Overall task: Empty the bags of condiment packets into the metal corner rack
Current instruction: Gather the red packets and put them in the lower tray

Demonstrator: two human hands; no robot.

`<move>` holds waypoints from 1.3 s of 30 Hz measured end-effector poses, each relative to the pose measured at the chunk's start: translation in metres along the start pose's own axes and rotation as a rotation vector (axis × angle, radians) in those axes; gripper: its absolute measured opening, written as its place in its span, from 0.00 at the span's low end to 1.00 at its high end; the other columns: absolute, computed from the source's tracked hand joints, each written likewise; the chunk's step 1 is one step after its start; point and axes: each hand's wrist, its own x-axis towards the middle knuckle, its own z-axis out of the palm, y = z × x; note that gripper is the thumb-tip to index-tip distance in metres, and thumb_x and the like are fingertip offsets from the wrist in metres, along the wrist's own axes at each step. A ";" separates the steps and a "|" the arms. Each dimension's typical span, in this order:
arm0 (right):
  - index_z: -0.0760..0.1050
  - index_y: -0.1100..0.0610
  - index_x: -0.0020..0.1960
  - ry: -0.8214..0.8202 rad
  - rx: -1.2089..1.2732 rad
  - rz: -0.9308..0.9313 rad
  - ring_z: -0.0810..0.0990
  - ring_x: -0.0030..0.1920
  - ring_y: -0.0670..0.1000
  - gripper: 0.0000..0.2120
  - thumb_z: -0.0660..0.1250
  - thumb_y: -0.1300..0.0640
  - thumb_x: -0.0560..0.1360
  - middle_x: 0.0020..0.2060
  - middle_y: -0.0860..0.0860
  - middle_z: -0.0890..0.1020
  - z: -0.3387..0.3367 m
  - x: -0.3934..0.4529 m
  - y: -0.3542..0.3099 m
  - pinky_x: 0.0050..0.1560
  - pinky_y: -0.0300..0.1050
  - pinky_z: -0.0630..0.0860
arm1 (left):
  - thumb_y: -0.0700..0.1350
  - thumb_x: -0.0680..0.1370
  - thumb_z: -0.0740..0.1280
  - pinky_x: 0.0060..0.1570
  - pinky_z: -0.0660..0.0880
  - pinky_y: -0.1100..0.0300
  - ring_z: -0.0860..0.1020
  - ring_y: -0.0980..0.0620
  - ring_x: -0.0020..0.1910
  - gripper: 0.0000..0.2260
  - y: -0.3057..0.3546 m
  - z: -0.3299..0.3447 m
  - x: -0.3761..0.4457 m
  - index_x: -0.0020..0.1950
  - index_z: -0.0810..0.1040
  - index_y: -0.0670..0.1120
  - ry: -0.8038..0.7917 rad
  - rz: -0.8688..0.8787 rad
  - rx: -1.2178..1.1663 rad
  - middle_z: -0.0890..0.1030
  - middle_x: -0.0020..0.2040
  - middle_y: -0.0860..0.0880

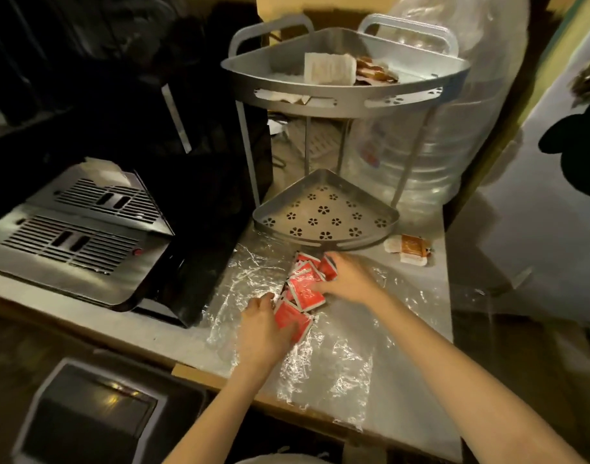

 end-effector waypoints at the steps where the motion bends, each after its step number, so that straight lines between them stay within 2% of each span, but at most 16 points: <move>1: 0.70 0.53 0.62 0.016 0.003 0.004 0.78 0.57 0.53 0.33 0.75 0.42 0.61 0.59 0.51 0.79 0.000 0.002 -0.001 0.60 0.54 0.74 | 0.53 0.70 0.70 0.46 0.72 0.57 0.74 0.44 0.53 0.24 0.001 0.001 0.001 0.60 0.71 0.41 0.005 0.008 0.009 0.75 0.56 0.41; 4: 0.66 0.56 0.66 0.057 -0.035 0.007 0.73 0.62 0.56 0.41 0.76 0.42 0.59 0.62 0.54 0.76 -0.002 0.009 -0.004 0.63 0.56 0.70 | 0.55 0.70 0.70 0.42 0.71 0.60 0.73 0.49 0.46 0.23 0.004 0.001 0.005 0.58 0.73 0.42 -0.016 -0.007 0.053 0.75 0.54 0.43; 6: 0.64 0.56 0.67 0.029 -0.048 0.017 0.71 0.64 0.57 0.44 0.78 0.43 0.57 0.63 0.55 0.75 -0.004 0.012 -0.006 0.64 0.57 0.69 | 0.54 0.69 0.71 0.40 0.71 0.62 0.71 0.52 0.43 0.22 0.005 0.000 0.010 0.57 0.73 0.42 -0.049 -0.016 0.091 0.75 0.54 0.45; 9: 0.64 0.56 0.68 -0.052 -0.032 0.042 0.75 0.60 0.55 0.46 0.79 0.45 0.55 0.60 0.54 0.77 -0.011 0.016 -0.007 0.62 0.54 0.71 | 0.52 0.68 0.72 0.43 0.75 0.60 0.74 0.52 0.46 0.20 0.005 0.001 0.017 0.54 0.73 0.43 -0.110 -0.040 0.080 0.77 0.52 0.47; 13: 0.64 0.60 0.69 -0.208 0.059 0.037 0.76 0.58 0.52 0.43 0.79 0.53 0.59 0.61 0.53 0.77 -0.027 0.013 -0.008 0.55 0.39 0.70 | 0.51 0.67 0.73 0.47 0.75 0.57 0.74 0.49 0.50 0.21 0.008 -0.001 0.018 0.53 0.70 0.43 -0.125 -0.007 0.055 0.75 0.51 0.47; 17: 0.72 0.58 0.61 -0.261 0.028 -0.022 0.77 0.54 0.50 0.32 0.79 0.56 0.60 0.54 0.50 0.78 -0.040 0.008 -0.011 0.51 0.39 0.73 | 0.48 0.69 0.72 0.39 0.76 0.56 0.76 0.49 0.43 0.19 0.018 -0.010 0.006 0.49 0.64 0.45 -0.151 0.084 -0.074 0.77 0.46 0.47; 19: 0.73 0.56 0.57 -0.300 0.032 -0.044 0.78 0.49 0.48 0.28 0.79 0.56 0.60 0.52 0.49 0.79 -0.045 0.005 -0.010 0.46 0.37 0.74 | 0.45 0.70 0.72 0.36 0.78 0.54 0.80 0.47 0.39 0.18 0.019 -0.012 0.002 0.49 0.63 0.46 -0.193 0.124 -0.123 0.80 0.45 0.46; 21: 0.72 0.54 0.54 -0.331 0.083 -0.045 0.78 0.46 0.45 0.25 0.79 0.57 0.61 0.46 0.44 0.78 -0.051 0.000 -0.011 0.41 0.33 0.74 | 0.43 0.69 0.72 0.37 0.79 0.51 0.81 0.46 0.39 0.18 0.020 -0.019 0.004 0.49 0.65 0.45 -0.230 0.129 -0.198 0.82 0.44 0.45; 23: 0.72 0.55 0.54 -0.350 0.158 -0.031 0.80 0.48 0.46 0.25 0.78 0.58 0.62 0.46 0.45 0.79 -0.059 -0.004 -0.010 0.44 0.35 0.77 | 0.41 0.68 0.73 0.43 0.80 0.48 0.82 0.46 0.42 0.17 0.023 -0.032 0.011 0.49 0.67 0.45 -0.314 0.099 -0.287 0.83 0.43 0.46; 27: 0.72 0.56 0.59 -0.352 0.310 0.027 0.81 0.53 0.49 0.28 0.78 0.59 0.62 0.52 0.51 0.82 -0.079 -0.012 -0.010 0.54 0.45 0.79 | 0.36 0.68 0.73 0.49 0.79 0.51 0.81 0.48 0.44 0.18 0.036 -0.066 0.033 0.48 0.67 0.48 -0.616 0.141 -0.410 0.81 0.45 0.46; 30: 0.76 0.58 0.53 -0.373 0.466 0.056 0.83 0.50 0.52 0.19 0.76 0.64 0.64 0.48 0.52 0.84 -0.093 -0.020 -0.011 0.54 0.47 0.79 | 0.35 0.67 0.74 0.46 0.80 0.53 0.82 0.50 0.44 0.18 0.048 -0.086 0.053 0.49 0.69 0.47 -0.781 0.225 -0.497 0.81 0.46 0.46; 33: 0.77 0.57 0.48 -0.347 0.621 0.064 0.84 0.43 0.48 0.13 0.71 0.69 0.67 0.41 0.50 0.85 -0.098 -0.028 -0.010 0.43 0.40 0.81 | 0.37 0.64 0.76 0.42 0.80 0.55 0.82 0.50 0.45 0.20 0.061 -0.094 0.067 0.49 0.70 0.46 -0.874 0.248 -0.526 0.82 0.47 0.48; 35: 0.78 0.59 0.48 -0.287 0.722 0.077 0.84 0.40 0.48 0.13 0.70 0.70 0.67 0.38 0.50 0.86 -0.098 -0.034 -0.007 0.42 0.42 0.82 | 0.42 0.64 0.77 0.44 0.80 0.56 0.81 0.51 0.45 0.19 0.066 -0.096 0.076 0.49 0.72 0.45 -0.940 0.253 -0.549 0.82 0.48 0.47; 36: 0.78 0.59 0.49 -0.247 0.777 0.087 0.85 0.39 0.48 0.13 0.70 0.71 0.67 0.37 0.51 0.86 -0.099 -0.036 -0.005 0.42 0.43 0.82 | 0.47 0.64 0.76 0.48 0.78 0.54 0.81 0.51 0.46 0.18 0.067 -0.097 0.079 0.50 0.75 0.46 -0.965 0.238 -0.605 0.81 0.49 0.46; 37: 0.78 0.60 0.49 -0.202 0.841 0.101 0.85 0.37 0.48 0.12 0.69 0.71 0.68 0.36 0.51 0.86 -0.100 -0.038 -0.002 0.40 0.43 0.82 | 0.53 0.65 0.75 0.52 0.77 0.52 0.81 0.49 0.47 0.19 0.066 -0.098 0.082 0.51 0.78 0.46 -0.982 0.194 -0.726 0.81 0.50 0.45; 39: 0.78 0.60 0.47 -0.095 0.982 0.132 0.84 0.34 0.48 0.10 0.68 0.70 0.68 0.34 0.52 0.86 -0.104 -0.044 0.003 0.35 0.42 0.82 | 0.62 0.69 0.65 0.54 0.77 0.51 0.80 0.44 0.51 0.27 0.057 -0.096 0.085 0.58 0.79 0.43 -1.027 0.032 -1.157 0.81 0.54 0.39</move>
